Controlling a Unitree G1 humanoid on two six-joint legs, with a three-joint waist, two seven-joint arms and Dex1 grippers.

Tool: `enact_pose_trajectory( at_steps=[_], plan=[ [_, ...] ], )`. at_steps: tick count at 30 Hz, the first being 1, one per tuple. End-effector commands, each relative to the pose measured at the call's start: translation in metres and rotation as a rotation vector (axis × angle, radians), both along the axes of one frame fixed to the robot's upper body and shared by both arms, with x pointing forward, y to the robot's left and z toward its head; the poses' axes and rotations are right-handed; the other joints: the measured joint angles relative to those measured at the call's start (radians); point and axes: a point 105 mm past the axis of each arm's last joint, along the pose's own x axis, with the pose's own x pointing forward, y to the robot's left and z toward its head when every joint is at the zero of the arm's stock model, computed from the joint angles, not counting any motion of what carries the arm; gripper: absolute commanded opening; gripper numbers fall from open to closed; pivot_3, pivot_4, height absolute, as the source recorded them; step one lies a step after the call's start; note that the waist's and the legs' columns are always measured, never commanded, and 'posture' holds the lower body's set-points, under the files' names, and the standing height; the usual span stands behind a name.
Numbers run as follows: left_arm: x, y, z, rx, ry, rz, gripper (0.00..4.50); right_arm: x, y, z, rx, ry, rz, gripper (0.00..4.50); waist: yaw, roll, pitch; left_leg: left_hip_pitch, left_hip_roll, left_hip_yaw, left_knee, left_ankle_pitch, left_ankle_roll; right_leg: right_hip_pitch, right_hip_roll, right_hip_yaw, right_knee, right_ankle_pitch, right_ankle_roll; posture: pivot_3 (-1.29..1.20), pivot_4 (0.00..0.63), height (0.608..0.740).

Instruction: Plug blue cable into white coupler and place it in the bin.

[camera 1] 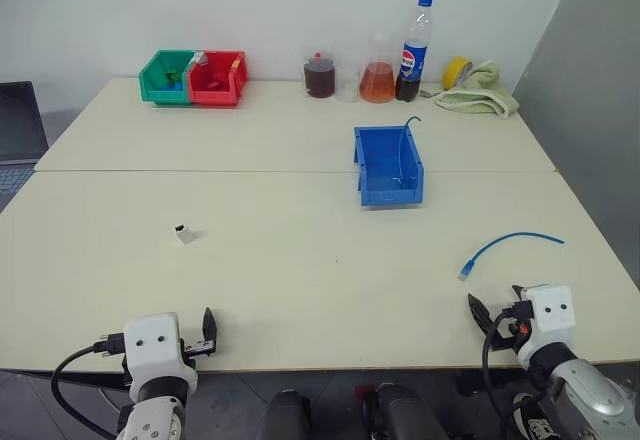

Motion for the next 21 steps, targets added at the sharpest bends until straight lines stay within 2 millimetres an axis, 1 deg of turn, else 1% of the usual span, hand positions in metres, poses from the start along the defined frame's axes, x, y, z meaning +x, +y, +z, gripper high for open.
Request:
enact_pose_trajectory(
  at_steps=[1, 3, 5, 6, 7, 9, 13, 17, 21],
  plan=[
    [0.016, -0.014, 0.020, -0.051, -0.095, -0.117, 4.50, 0.003, -0.004, 0.013, -0.025, -0.065, -0.008, 4.49, 0.000, 0.000, 0.000, 0.000, 0.000, 0.000, 0.000, 0.000, 0.000, 0.000, 0.000, 0.000, 0.000, 0.000, 0.000, 0.00, 0.150, 0.740],
    [0.029, -0.029, 0.036, -0.096, -0.146, -0.240, 4.50, 0.004, -0.003, 0.017, -0.029, -0.072, -0.002, 4.49, 0.002, 0.000, 0.000, 0.000, 0.000, 0.000, 0.000, 0.000, 0.000, 0.000, 0.000, 0.000, 0.000, 0.000, 0.000, 0.00, 0.150, 0.740],
    [0.038, -0.046, 0.046, -0.097, -0.155, -0.390, 4.50, 0.005, -0.003, 0.020, -0.033, -0.079, 0.003, 4.49, 0.004, 0.000, 0.000, 0.000, 0.000, -0.001, 0.001, 0.000, 0.000, 0.000, 0.000, -0.001, 0.000, 0.000, 0.000, 0.00, 0.150, 0.740],
    [0.041, -0.053, 0.050, -0.098, -0.152, -0.459, 4.50, 0.006, -0.002, 0.021, -0.035, -0.082, 0.008, 4.49, 0.004, 0.001, -0.001, 0.000, 0.000, -0.001, 0.001, 0.000, 0.000, 0.000, 0.000, -0.001, 0.000, 0.000, 0.000, 0.00, 0.150, 0.740],
    [0.045, -0.065, 0.054, -0.100, -0.149, -0.564, 4.50, 0.007, 0.000, 0.023, -0.040, -0.082, 0.024, 4.49, 0.004, 0.001, -0.001, 0.000, 0.000, 0.000, 0.000, 0.000, 0.000, 0.001, 0.000, 0.000, 0.001, 0.000, 0.000, 0.00, 0.150, 0.740],
    [0.050, -0.083, 0.056, -0.114, -0.129, -0.729, 4.50, 0.010, 0.004, 0.024, -0.050, -0.082, 0.065, 4.49, 0.004, 0.002, -0.001, 0.000, 0.000, 0.000, 0.000, 0.000, 0.000, 0.001, 0.000, 0.000, 0.001, 0.000, 0.001, 0.00, 0.150, 0.740],
    [0.055, -0.111, 0.059, -0.104, -0.086, -1.019, 4.50, 0.015, 0.008, 0.029, -0.061, -0.079, 0.135, 4.49, 0.004, 0.003, -0.002, 0.000, -0.001, 0.001, 0.000, 0.000, 0.000, 0.001, 0.000, 0.001, 0.001, 0.003, 0.006, 0.00, 0.150, 0.740],
    [0.058, -0.138, 0.074, -0.139, -0.063, -1.333, 4.50, 0.028, -0.002, 0.037, -0.098, -0.080, 0.182, 4.49, 0.005, 0.003, -0.002, 0.000, -0.001, 0.000, 0.000, 0.000, 0.000, 0.001, 0.001, 0.000, 0.002, 0.004, 0.006, 0.00, 0.150, 0.740],
    [0.062, -0.154, 0.080, -0.081, -0.019, -1.582, 4.50, 0.038, -0.010, 0.048, -0.133, -0.090, 0.241, 4.49, 0.005, 0.003, -0.002, 0.001, -0.003, 0.000, 0.001, 0.001, 0.000, 0.002, 0.002, 0.001, 0.003, 0.004, 0.007, 0.00, 0.150, 0.740]
  ],
)
